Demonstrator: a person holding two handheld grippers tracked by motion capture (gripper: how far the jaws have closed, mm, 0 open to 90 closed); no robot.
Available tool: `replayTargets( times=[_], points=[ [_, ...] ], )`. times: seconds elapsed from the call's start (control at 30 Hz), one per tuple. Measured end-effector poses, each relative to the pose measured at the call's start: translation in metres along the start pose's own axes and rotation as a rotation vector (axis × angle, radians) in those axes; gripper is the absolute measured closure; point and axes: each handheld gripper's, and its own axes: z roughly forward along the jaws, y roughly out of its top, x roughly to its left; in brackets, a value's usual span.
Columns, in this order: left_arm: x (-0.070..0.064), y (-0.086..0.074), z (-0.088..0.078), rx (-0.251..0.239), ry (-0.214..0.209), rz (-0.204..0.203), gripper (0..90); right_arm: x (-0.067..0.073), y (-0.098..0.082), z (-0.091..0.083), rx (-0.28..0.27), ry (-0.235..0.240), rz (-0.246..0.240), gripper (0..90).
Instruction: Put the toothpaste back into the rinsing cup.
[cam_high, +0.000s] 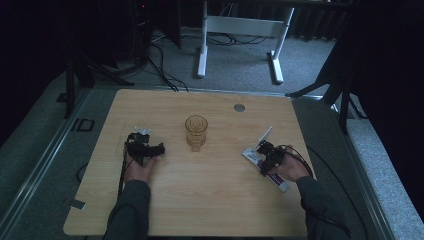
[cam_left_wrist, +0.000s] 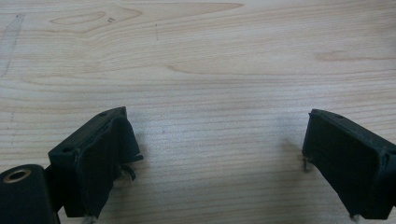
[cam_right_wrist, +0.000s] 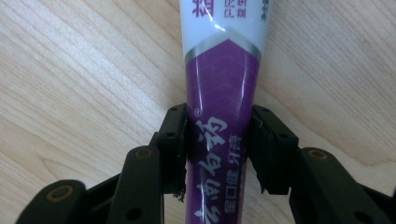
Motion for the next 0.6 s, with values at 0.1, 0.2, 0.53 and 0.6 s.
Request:
replayTargets(
  times=[0.1,0.2,0.53,0.6],
  points=[
    [0.0000,0.0000,0.0000,0.000,0.000,0.000,7.6,0.0014,0.0018,0.0001,0.012,-0.010,0.002,59.8],
    [0.0000,0.0000,0.0000,0.000,0.000,0.001,7.6,0.0024,0.0030,0.0002,0.021,-0.020,0.004,61.4],
    [0.0001,0.0000,0.0000,0.000,-0.001,0.001,7.6,0.0032,0.0000,-0.0031,-0.004,-0.028,0.006,69.4],
    [0.0001,0.0001,0.0000,0.000,-0.001,0.001,7.6,0.0029,-0.0009,-0.0035,-0.002,-0.027,0.007,69.7]
  ],
)
